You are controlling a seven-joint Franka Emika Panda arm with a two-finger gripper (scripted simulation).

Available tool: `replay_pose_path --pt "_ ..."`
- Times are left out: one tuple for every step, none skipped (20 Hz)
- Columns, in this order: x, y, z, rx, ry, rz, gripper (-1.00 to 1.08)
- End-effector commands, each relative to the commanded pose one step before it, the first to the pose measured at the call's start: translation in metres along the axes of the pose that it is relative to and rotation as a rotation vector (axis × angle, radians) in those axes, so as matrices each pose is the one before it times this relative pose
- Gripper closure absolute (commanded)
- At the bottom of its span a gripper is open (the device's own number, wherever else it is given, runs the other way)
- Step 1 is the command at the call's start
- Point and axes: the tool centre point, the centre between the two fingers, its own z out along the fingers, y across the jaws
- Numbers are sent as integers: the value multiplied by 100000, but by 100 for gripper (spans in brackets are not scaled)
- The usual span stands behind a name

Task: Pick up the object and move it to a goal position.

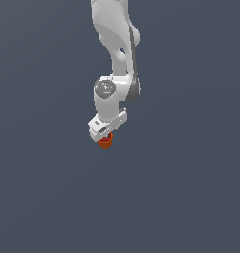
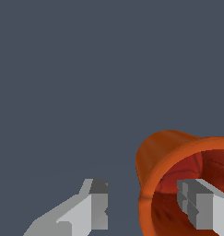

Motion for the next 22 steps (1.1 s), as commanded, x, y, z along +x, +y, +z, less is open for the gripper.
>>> replay_pose_path --pt "13 18 159 -95 86 -30 108" --pt "0 0 0 0 0 0 108" --pt "0 0 0 0 0 0 108" --pt "0 0 0 0 0 0 108" --pt "0 0 0 0 0 0 108" --pt "0 0 0 0 0 0 108" --pt "0 0 0 0 0 0 108" --pt "0 0 0 0 0 0 108" --pt "0 0 0 0 0 0 108" --pt "0 0 0 0 0 0 108" --pt "-55 77 -40 -62 23 170 108" --pt "5 -11 -26 0 0 0 108" --pt "15 -32 -78 0 0 0 108" --pt "24 -53 -131 0 0 0 108" --pt "34 -74 -183 0 0 0 108" --pt "44 -96 -236 0 0 0 108" --pt "54 -118 -289 0 0 0 108" --pt "64 -140 -344 0 0 0 108" --pt "75 -162 -399 0 0 0 108" --pt "86 -185 -456 0 0 0 108" --pt "119 -229 -509 -30 -44 -44 108" --pt "108 -231 -571 0 0 0 108"
